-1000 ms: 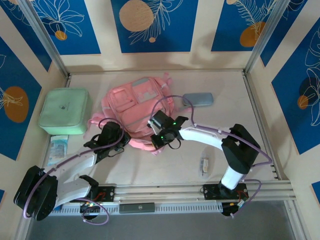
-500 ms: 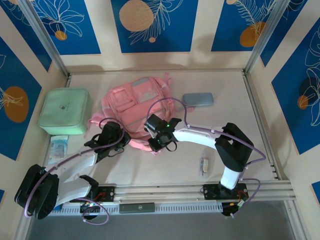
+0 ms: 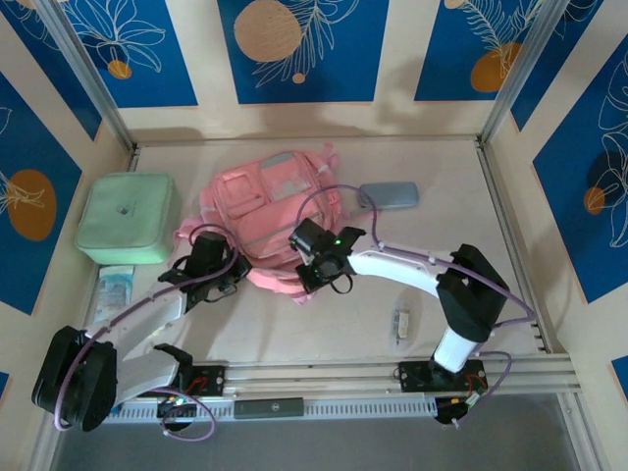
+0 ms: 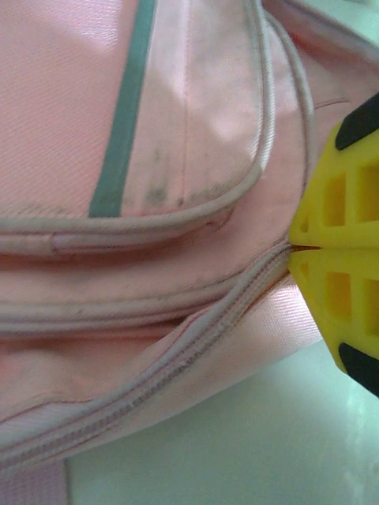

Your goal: Pack the student bag

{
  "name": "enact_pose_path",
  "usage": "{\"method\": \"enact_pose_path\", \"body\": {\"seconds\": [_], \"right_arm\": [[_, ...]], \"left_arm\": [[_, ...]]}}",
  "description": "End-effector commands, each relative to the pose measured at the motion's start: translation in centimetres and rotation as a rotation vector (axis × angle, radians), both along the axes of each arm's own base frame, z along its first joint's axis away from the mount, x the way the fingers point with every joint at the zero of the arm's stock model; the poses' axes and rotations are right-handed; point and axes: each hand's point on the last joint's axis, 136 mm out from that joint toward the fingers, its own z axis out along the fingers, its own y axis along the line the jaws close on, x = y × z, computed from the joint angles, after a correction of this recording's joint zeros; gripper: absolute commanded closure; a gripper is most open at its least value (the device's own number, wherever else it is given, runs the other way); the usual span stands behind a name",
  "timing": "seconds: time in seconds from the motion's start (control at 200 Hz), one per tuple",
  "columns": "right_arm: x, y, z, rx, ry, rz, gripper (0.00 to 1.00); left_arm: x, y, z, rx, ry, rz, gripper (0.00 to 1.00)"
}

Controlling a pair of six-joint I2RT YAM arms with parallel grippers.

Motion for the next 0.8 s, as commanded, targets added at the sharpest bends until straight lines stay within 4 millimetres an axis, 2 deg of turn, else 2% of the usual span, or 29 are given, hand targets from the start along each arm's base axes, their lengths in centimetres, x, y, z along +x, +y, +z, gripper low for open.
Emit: {"method": "enact_pose_path", "body": {"seconds": [0.0, 0.08, 0.17, 0.275, 0.34, 0.46, 0.555, 0.685, 0.725, 0.795], "right_arm": [[-1.9, -5.4, -1.0, -0.138, 0.075, -0.084, 1.00], [-2.5, -4.3, -0.4, -0.123, 0.074, -0.058, 1.00], [-3.8, -0.5, 0.8, -0.038, 0.084, 0.004, 1.00], [-3.5, 2.8, 2.1, 0.073, 0.109, -0.029, 1.00], [-3.0, 4.1, 2.4, 0.115, 0.113, -0.055, 1.00], [-2.3, 4.5, 2.0, 0.086, 0.095, -0.077, 1.00], [-2.7, 5.0, 1.8, 0.108, 0.101, -0.066, 1.00], [-2.8, 4.8, 1.2, 0.104, 0.102, -0.070, 1.00], [-2.9, 4.7, 1.1, 0.105, 0.103, -0.067, 1.00], [-3.2, 4.7, 1.1, 0.122, 0.108, -0.057, 1.00]], "left_arm": [[2.3, 2.8, 2.3, 0.076, -0.075, 0.019, 1.00], [3.4, 3.5, 3.5, 0.136, -0.094, -0.012, 1.00], [4.8, 3.4, 4.0, 0.118, -0.091, -0.056, 1.00], [5.6, 2.8, 4.6, 0.082, -0.084, -0.095, 1.00], [5.3, 2.7, 5.2, 0.077, -0.094, -0.104, 0.88], [3.0, 3.4, 5.8, 0.095, -0.081, -0.083, 0.63], [0.3, 2.9, 5.6, 0.047, -0.066, -0.054, 0.53], [-3.6, 1.8, 4.3, -0.016, -0.018, 0.034, 0.48], [-4.6, 0.6, 3.8, -0.070, -0.008, 0.043, 0.47], [-5.3, -1.6, 3.8, -0.166, -0.036, 0.051, 0.47]]}}
